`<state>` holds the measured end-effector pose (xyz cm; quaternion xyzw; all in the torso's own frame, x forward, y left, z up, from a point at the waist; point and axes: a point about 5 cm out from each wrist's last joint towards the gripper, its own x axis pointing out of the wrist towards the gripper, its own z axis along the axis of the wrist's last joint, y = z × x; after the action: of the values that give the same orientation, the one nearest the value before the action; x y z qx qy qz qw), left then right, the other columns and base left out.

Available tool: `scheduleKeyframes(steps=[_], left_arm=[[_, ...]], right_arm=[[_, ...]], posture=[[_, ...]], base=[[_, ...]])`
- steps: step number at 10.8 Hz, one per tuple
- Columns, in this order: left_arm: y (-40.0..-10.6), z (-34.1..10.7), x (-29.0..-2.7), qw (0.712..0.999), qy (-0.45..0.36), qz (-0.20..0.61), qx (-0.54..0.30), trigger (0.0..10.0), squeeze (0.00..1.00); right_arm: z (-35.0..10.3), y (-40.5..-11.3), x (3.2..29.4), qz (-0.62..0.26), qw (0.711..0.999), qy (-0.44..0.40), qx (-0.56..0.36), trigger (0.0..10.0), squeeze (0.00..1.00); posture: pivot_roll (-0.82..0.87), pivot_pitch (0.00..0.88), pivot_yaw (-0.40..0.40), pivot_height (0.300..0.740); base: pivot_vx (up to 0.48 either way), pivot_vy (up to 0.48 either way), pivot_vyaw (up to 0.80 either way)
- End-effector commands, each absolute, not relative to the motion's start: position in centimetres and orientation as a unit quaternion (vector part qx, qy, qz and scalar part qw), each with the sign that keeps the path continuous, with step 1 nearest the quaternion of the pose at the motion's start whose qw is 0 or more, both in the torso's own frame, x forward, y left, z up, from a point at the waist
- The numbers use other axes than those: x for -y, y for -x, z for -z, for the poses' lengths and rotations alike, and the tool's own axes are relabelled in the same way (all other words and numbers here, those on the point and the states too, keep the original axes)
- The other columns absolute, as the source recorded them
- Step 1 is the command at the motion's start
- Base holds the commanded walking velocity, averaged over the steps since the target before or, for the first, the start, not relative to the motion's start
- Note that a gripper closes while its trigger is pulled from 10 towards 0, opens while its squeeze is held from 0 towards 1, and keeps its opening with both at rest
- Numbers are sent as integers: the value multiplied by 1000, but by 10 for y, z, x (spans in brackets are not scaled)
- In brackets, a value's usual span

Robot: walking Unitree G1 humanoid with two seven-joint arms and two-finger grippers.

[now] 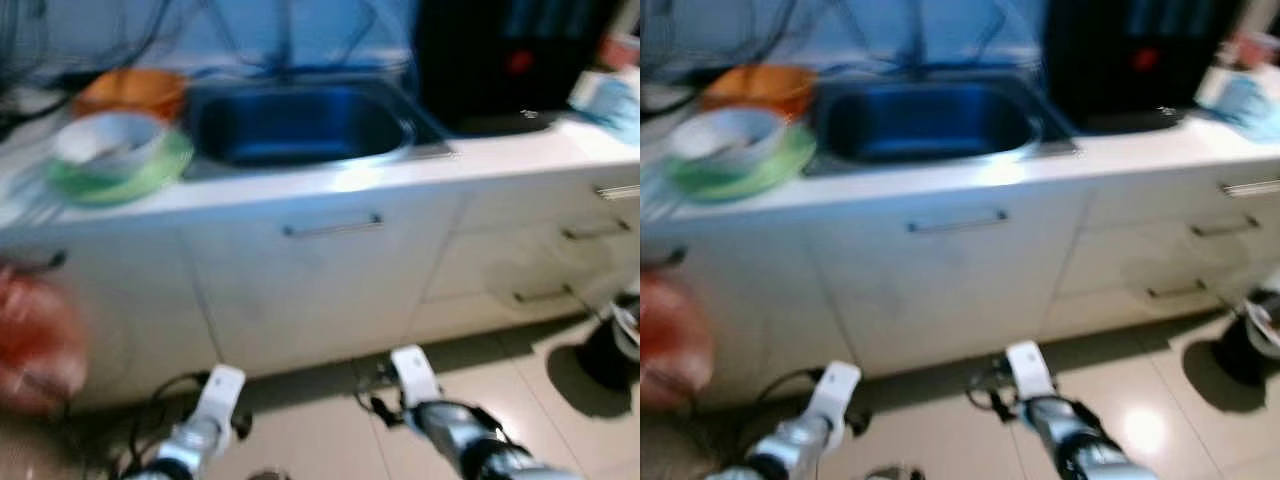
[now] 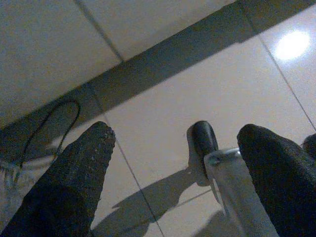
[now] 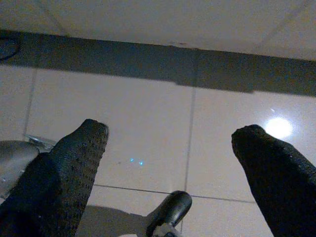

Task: Kitchen organization

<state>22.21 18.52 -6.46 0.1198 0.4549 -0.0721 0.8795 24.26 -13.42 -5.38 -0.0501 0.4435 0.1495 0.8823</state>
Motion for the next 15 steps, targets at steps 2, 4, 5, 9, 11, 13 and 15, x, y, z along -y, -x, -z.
scheduleKeyframes(steps=[2, 4, 5, 9, 11, 13, 15], left_arm=[[-222, 65, -182, 879, -128, 77, -454, 10000, 0], [-221, 65, -182, 878, -129, 78, -454, 10000, 0], [-221, 66, -183, 878, -130, 78, -454, 10000, 0], [-219, 66, -184, 878, -130, 76, -455, 10000, 0], [-226, 61, -189, 891, -107, 55, -437, 10000, 0], [-257, 37, -187, 933, -44, 50, -353, 10000, 0], [-278, 12, -180, 964, -23, 84, -250, 10000, 0]], right_arm=[[51, -247, 138, -145, 887, 57, -436, 10000, 0], [51, -247, 137, -144, 887, 55, -436, 10000, 0], [51, -246, 137, -141, 887, 52, -436, 10000, 0], [52, -245, 136, -118, 895, 26, -430, 10000, 0], [51, -246, 137, -86, 911, -4, -404, 10000, 0], [32, -267, 147, -79, 938, -36, -336, 10000, 0], [6, -290, 151, -98, 962, -73, -244, 10000, 0]], posture=[[65, 0, 15, 740], [65, 0, 16, 740], [65, 0, 17, 740], [64, 0, 24, 740], [57, 0, 29, 740], [56, 0, 29, 740], [70, 5, 28, 740]], base=[[0, 0, 800], [0, 0, 400], [0, 0, 0], [0, 0, 0], [0, 0, 0], [0, 0, 0], [0, 0, 0]])
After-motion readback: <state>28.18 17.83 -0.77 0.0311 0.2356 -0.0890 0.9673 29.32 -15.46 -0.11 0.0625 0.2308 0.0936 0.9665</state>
